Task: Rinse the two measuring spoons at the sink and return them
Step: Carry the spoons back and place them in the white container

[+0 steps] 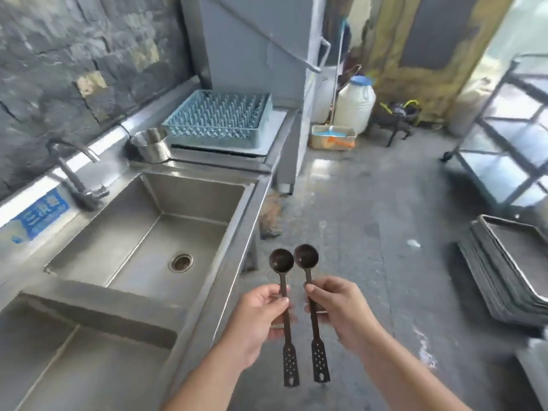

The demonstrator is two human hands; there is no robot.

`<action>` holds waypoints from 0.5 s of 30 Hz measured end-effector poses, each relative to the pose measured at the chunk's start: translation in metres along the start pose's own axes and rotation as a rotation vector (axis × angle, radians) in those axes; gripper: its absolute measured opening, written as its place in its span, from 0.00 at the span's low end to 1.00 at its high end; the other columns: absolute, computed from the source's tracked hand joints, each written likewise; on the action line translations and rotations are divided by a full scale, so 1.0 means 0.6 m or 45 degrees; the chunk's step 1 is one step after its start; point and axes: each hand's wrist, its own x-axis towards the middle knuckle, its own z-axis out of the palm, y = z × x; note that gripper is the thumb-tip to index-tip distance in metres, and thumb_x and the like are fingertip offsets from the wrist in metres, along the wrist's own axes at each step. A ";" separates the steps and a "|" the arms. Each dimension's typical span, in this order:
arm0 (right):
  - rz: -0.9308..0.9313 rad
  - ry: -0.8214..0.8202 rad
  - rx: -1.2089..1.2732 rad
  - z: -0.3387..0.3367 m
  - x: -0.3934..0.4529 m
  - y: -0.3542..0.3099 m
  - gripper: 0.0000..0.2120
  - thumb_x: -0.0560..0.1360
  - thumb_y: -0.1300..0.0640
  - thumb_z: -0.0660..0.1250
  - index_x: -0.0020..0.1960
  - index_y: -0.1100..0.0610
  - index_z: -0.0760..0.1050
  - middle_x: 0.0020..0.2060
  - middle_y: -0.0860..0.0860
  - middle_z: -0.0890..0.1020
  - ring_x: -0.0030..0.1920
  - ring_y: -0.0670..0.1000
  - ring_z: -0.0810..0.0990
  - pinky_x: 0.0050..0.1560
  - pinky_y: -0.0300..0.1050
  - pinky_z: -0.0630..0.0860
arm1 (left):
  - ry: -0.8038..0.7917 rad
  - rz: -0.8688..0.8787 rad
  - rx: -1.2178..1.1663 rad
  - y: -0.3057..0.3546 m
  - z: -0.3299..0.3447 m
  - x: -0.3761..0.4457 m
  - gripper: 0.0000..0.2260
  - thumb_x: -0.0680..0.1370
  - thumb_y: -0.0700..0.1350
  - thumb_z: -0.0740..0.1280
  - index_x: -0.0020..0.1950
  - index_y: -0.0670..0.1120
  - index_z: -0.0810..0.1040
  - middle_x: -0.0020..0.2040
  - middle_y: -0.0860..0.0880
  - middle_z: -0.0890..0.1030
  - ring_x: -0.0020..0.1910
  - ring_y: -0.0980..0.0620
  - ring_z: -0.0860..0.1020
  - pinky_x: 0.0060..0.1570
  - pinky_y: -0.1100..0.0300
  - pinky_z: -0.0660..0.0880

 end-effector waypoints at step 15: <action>-0.004 0.878 0.244 -0.492 -0.421 0.126 0.04 0.74 0.56 0.71 0.42 0.55 0.84 0.38 0.59 0.85 0.37 0.55 0.83 0.43 0.52 0.80 | -0.833 -0.217 0.429 -0.179 0.565 -0.163 0.08 0.78 0.35 0.65 0.55 0.43 0.79 0.36 0.51 0.84 0.32 0.54 0.81 0.28 0.61 0.76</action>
